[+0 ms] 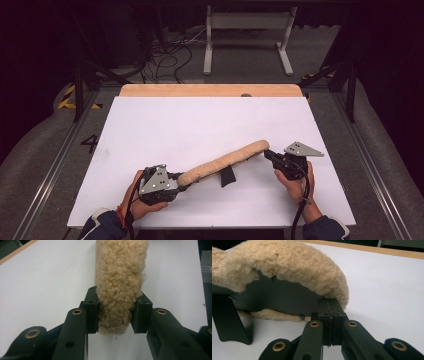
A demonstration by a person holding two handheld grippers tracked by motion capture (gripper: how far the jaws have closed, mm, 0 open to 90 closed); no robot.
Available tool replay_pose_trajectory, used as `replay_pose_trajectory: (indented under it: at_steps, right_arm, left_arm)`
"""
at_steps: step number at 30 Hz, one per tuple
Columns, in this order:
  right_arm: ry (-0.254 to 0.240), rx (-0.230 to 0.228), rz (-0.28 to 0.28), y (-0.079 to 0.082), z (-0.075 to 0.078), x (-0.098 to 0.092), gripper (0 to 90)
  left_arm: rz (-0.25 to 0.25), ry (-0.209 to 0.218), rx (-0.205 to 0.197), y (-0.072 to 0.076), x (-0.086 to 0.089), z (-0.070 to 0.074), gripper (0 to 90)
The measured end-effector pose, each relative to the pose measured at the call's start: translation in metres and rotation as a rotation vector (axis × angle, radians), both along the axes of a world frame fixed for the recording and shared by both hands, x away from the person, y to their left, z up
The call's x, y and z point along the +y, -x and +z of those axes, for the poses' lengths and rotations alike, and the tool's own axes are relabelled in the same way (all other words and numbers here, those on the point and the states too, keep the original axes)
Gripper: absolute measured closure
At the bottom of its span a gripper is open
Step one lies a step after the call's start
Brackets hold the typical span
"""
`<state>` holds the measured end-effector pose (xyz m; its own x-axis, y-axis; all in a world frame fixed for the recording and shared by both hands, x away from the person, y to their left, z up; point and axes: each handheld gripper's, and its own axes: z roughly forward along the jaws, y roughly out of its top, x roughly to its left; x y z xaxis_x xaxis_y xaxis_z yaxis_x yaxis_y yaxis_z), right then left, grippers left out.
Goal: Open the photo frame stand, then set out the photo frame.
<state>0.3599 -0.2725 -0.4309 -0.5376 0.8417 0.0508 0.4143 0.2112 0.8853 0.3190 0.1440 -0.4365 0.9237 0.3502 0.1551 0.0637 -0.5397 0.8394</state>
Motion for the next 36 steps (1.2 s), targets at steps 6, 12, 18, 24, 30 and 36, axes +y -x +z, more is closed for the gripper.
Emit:
replay_pose_trajectory:
  at_steps: [6, 12, 18, 24, 30, 36]
  right_arm:
    - [-0.011, 0.008, -0.004, -0.007, 0.0, -0.001, 89.5]
    - [-0.028, 0.027, -0.012, -0.02, 0.001, 0.0, 89.4]
    - [-0.016, 0.069, -0.022, -0.029, 0.002, 0.008, 84.0]
    - [-0.031, 0.06, -0.006, -0.026, 0.008, 0.015, 84.5]
    - [-0.027, 0.062, 0.006, -0.025, 0.009, 0.022, 84.5]
    - [-0.021, 0.064, 0.016, -0.027, 0.01, 0.028, 85.1]
  left_arm:
    - [-0.005, -0.021, -0.015, 0.004, -0.007, 0.001, 64.7]
    - [-0.024, -0.022, -0.009, 0.006, -0.014, 0.001, 64.8]
    - [-0.041, -0.024, -0.016, 0.009, -0.022, 0.0, 64.6]
    - [-0.061, -0.031, -0.018, 0.01, -0.03, 0.001, 64.7]
    - [-0.066, -0.043, -0.021, 0.013, -0.039, 0.001, 64.8]
    - [-0.08, -0.042, -0.024, 0.013, -0.046, 0.001, 64.8]
